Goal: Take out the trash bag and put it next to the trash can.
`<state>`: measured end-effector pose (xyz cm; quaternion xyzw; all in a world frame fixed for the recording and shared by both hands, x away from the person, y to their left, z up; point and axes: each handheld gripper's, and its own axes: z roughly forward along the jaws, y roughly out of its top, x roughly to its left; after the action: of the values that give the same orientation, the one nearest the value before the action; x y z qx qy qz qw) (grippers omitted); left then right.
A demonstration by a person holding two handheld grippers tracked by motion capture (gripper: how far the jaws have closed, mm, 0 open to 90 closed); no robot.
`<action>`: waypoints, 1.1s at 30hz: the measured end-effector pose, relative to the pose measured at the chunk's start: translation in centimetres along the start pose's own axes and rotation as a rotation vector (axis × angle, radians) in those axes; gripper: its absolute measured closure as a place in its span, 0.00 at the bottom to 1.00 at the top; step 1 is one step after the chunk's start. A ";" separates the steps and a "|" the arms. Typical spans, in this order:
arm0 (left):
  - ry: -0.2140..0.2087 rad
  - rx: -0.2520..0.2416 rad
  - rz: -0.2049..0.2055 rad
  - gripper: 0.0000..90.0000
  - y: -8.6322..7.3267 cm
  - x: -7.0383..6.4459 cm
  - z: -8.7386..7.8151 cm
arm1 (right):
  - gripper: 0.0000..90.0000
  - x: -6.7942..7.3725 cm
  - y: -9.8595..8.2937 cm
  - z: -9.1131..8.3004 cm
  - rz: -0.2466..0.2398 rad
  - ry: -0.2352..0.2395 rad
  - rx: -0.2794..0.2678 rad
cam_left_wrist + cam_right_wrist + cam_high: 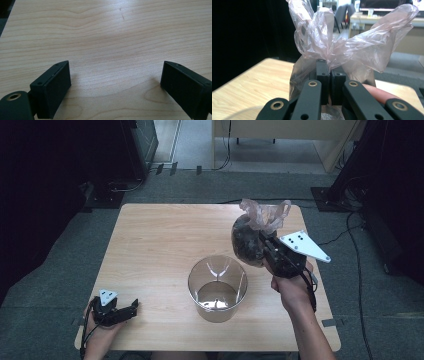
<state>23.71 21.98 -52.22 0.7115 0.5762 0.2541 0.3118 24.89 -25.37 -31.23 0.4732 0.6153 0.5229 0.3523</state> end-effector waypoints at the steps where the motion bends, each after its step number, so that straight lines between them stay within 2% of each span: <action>1: 0.000 0.000 -0.001 0.10 0.0 0.0 0.0 | 0.99 -0.2 -0.5 0.5 0.002 -0.004 0.014; 5: 0.000 -0.001 -0.001 0.10 0.0 0.0 0.0 | 0.98 -1.0 -2.8 2.9 0.016 -0.012 0.069; 8: 0.000 0.000 0.000 0.10 0.0 0.0 0.0 | 0.98 -1.3 -4.9 4.6 0.021 0.004 0.106; 10: 0.000 -0.001 -0.002 0.10 0.0 0.0 0.0 | 0.98 -1.6 -6.2 5.5 0.012 0.040 0.107; 12: 0.000 -0.001 -0.001 0.10 0.0 0.0 0.0 | 0.98 -2.0 -7.4 6.1 0.009 0.103 0.078; 14: 0.000 -0.001 -0.001 0.10 0.0 0.0 0.0 | 0.98 -2.6 -8.4 6.5 0.009 0.129 0.071; 17: -0.001 -0.003 0.000 0.10 0.0 0.0 0.0 | 0.98 -3.8 -9.7 6.8 0.059 0.168 0.075; 19: -0.001 -0.002 0.000 0.10 0.0 0.0 0.0 | 0.97 -4.3 -10.6 6.8 0.065 0.197 0.095; 22: -0.001 -0.002 -0.001 0.10 0.0 0.0 0.0 | 0.96 -4.4 -12.0 6.6 0.025 0.228 0.131; 25: -0.001 -0.002 -0.001 0.10 0.0 0.0 0.0 | 0.93 -4.1 -12.8 6.1 -0.045 0.255 0.145; 27: -0.001 -0.002 -0.001 0.10 0.0 0.0 0.0 | 0.86 -3.9 -13.1 5.7 -0.087 0.267 0.152; 29: -0.001 -0.002 -0.001 0.10 0.0 0.0 0.0 | 0.71 -3.7 -13.3 5.4 -0.111 0.274 0.167; 31: -0.001 -0.002 -0.001 0.10 0.0 0.0 0.0 | 0.51 -3.5 -13.7 5.2 -0.143 0.233 0.185; 33: -0.001 -0.001 0.000 0.10 0.0 0.0 0.0 | 0.38 -3.5 -14.0 5.0 -0.144 0.226 0.210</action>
<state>23.70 21.97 -52.23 0.7115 0.5760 0.2538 0.3125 27.64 -27.18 -46.13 0.4004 0.7347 0.4788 0.2660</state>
